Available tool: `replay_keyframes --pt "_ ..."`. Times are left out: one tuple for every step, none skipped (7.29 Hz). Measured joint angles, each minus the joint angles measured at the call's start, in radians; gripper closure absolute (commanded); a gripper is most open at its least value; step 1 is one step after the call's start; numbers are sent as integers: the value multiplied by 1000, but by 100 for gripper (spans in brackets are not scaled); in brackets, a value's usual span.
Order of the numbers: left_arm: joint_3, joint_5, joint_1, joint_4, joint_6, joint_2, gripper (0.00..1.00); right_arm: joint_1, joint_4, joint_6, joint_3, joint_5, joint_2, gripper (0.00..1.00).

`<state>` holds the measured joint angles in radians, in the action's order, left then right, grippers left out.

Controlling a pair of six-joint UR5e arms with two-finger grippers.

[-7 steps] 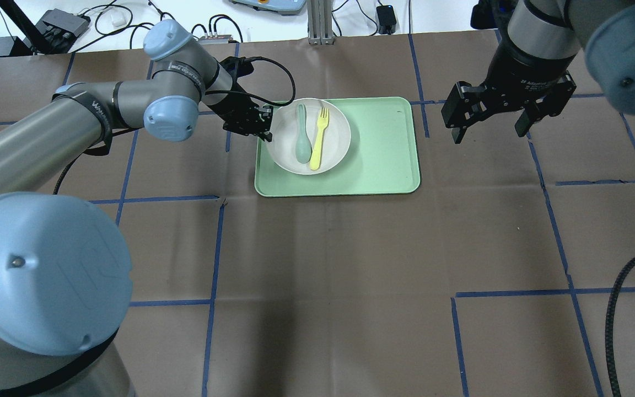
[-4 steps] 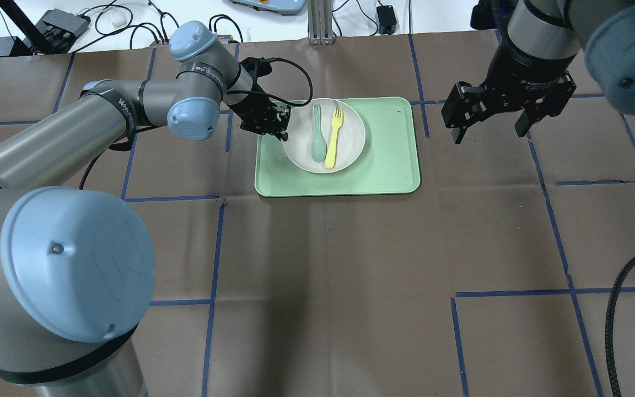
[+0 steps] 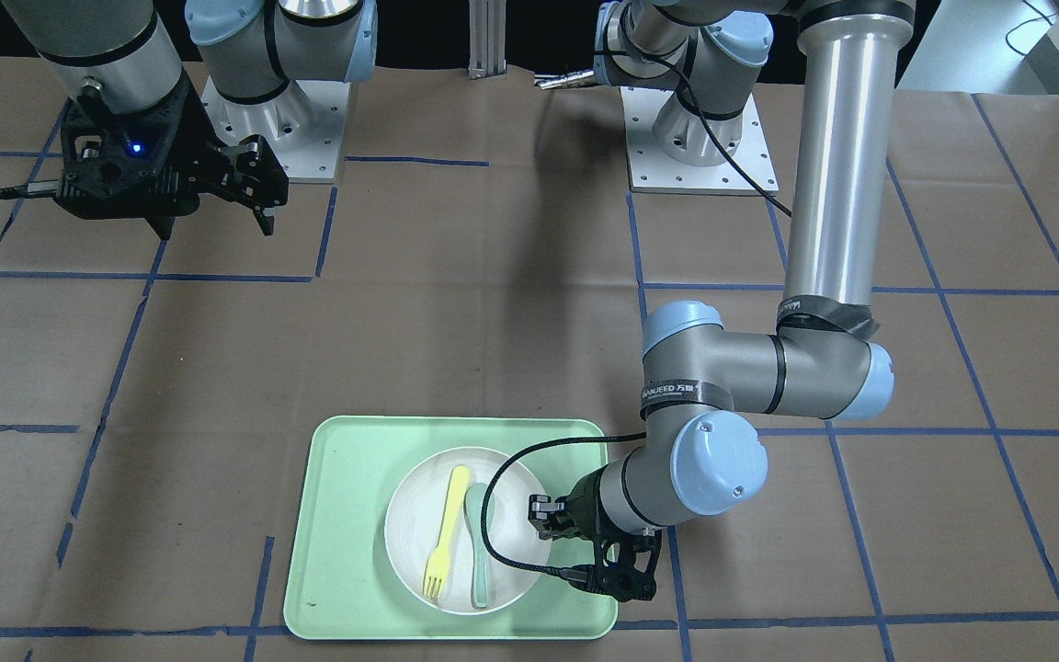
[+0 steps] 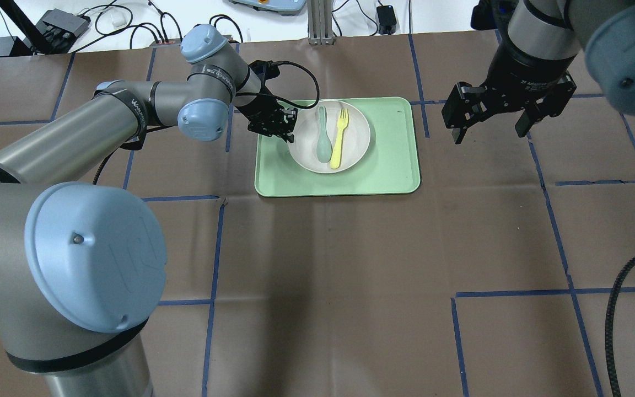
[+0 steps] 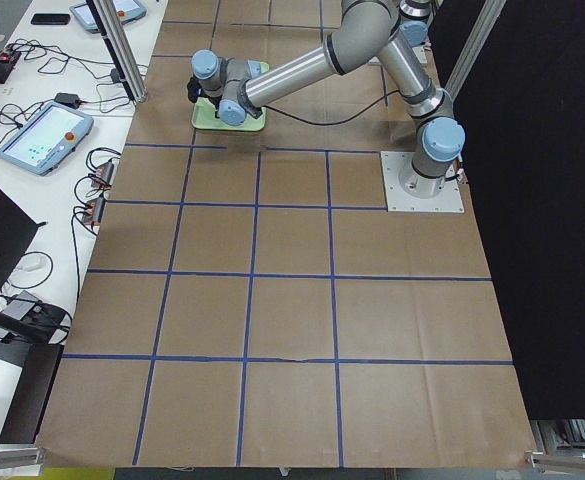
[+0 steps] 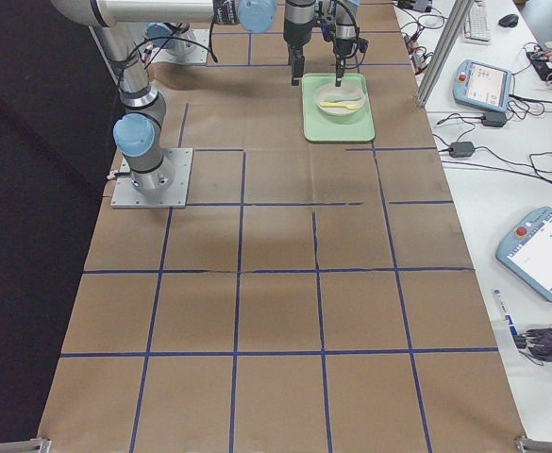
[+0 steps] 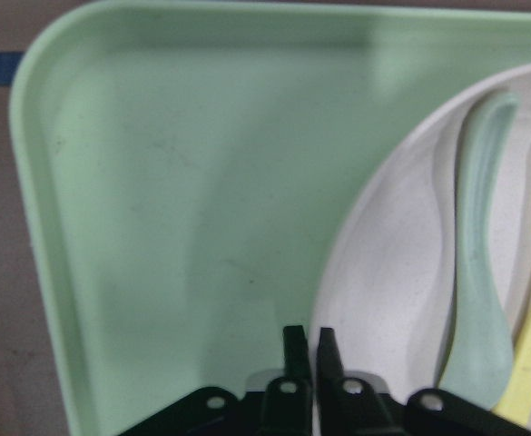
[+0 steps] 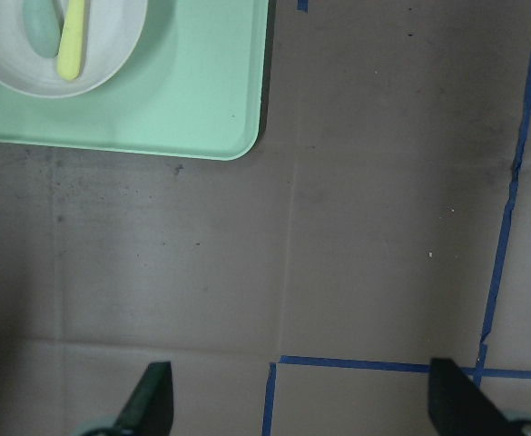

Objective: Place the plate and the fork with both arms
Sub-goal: 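Open the left gripper and lift it away from the plate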

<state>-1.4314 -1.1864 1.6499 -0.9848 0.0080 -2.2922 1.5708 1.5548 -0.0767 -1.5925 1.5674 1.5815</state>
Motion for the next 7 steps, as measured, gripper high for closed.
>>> replay_keyframes --pt "-3 -2 0 0 1 3 1 0 0 0 0 0 0 0" --pt "-8 -4 1 0 1 11 1 0 1 0 0 0 0 0" --pt "-13 -6 2 0 0 21 1 0 1 0 0 -1 0 0" --pt "-16 -9 3 -3 -3 38 1 0 0 0 0 -1 0 0" --pt "-20 -22 4 -18 -8 72 1 -1 0 0 -1 -1 0 0" --pt "-21 -57 5 -68 -11 124 0 0 -1 0 -1 -1 0 0" --pt "-19 -109 5 -160 -21 188 0 0 -1 0 -1 -1 0 0"
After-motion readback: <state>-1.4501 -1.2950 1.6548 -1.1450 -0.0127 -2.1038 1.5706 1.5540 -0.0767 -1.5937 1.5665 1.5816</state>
